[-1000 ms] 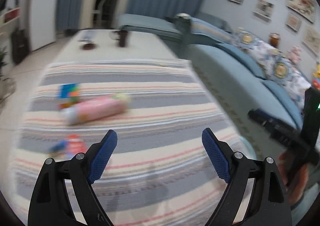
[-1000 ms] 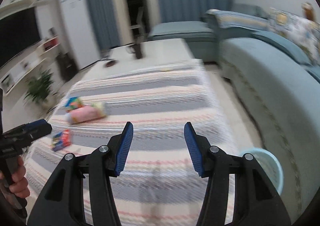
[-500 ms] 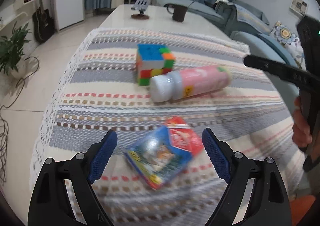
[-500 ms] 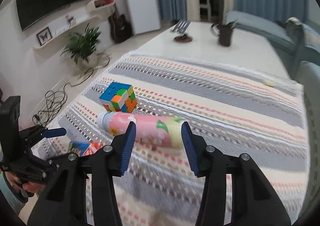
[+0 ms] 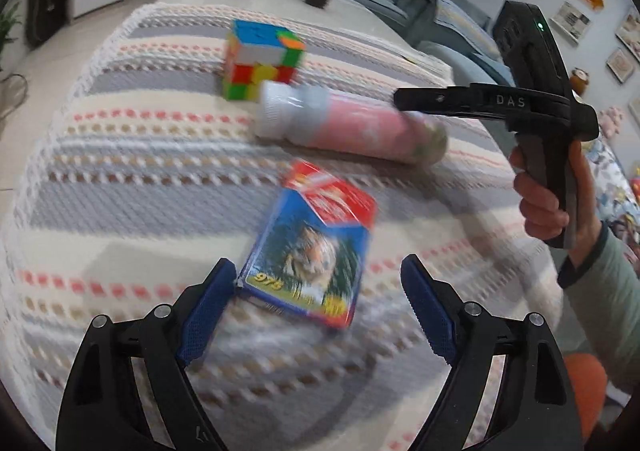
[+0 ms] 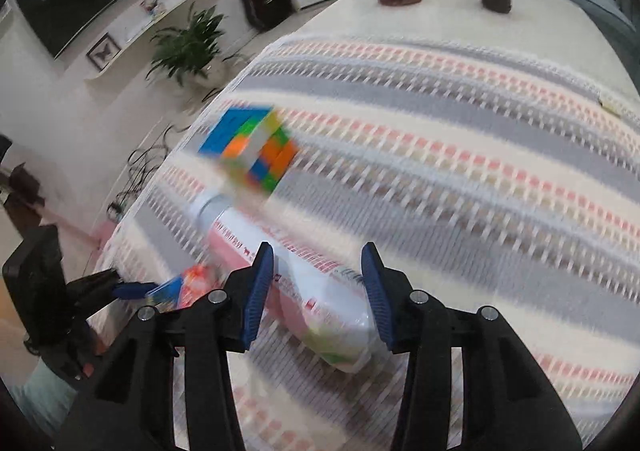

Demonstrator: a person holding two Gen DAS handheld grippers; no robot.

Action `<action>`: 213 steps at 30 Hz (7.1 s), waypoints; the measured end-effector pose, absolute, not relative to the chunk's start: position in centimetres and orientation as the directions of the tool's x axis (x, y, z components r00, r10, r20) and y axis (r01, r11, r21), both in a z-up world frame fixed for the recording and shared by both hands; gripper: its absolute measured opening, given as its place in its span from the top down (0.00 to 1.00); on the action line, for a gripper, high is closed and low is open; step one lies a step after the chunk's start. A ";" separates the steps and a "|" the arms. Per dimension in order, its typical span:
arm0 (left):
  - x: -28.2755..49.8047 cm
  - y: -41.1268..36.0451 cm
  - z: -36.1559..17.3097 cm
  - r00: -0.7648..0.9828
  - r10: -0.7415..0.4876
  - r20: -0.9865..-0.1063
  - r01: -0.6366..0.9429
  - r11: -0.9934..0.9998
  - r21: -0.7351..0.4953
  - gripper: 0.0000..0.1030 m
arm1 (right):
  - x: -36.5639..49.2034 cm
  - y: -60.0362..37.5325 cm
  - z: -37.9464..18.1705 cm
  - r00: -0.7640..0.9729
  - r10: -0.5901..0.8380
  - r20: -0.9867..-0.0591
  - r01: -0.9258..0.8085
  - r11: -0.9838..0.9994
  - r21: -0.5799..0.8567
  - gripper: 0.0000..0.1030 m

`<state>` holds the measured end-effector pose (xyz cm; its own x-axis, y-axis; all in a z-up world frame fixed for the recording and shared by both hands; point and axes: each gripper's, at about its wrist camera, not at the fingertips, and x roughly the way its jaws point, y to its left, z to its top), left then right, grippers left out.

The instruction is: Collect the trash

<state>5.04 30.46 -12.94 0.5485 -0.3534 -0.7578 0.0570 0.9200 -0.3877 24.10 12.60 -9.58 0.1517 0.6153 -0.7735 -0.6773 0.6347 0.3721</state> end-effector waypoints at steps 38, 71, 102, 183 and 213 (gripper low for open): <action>6.2 18.1 -6.0 0.622 -0.260 -0.738 0.134 0.965 -0.227 0.44 | 16.2 -1.9 -5.1 0.305 0.745 -0.593 -0.515 0.653 0.555 0.55; 14.6 -22.5 -11.1 0.188 -0.576 -0.796 0.633 0.691 -0.351 0.39 | 6.3 -43.8 -18.3 0.580 0.243 -0.777 0.359 0.781 0.512 0.54; 10.9 2.1 -3.0 0.537 -0.507 -0.674 0.374 0.860 -0.348 0.26 | 7.0 -27.5 -7.8 0.691 0.291 -0.662 -0.029 0.926 0.377 0.61; 1.8 -3.4 -6.1 0.806 -0.219 -0.550 0.238 0.971 -0.039 0.08 | -3.2 -25.5 -6.6 0.786 -0.302 -0.539 0.402 0.913 0.074 0.32; 1.7 -3.6 -6.0 0.806 -0.219 -0.550 0.239 0.970 -0.036 0.08 | -3.0 -25.4 -6.7 0.786 -0.292 -0.544 0.394 0.916 0.077 0.30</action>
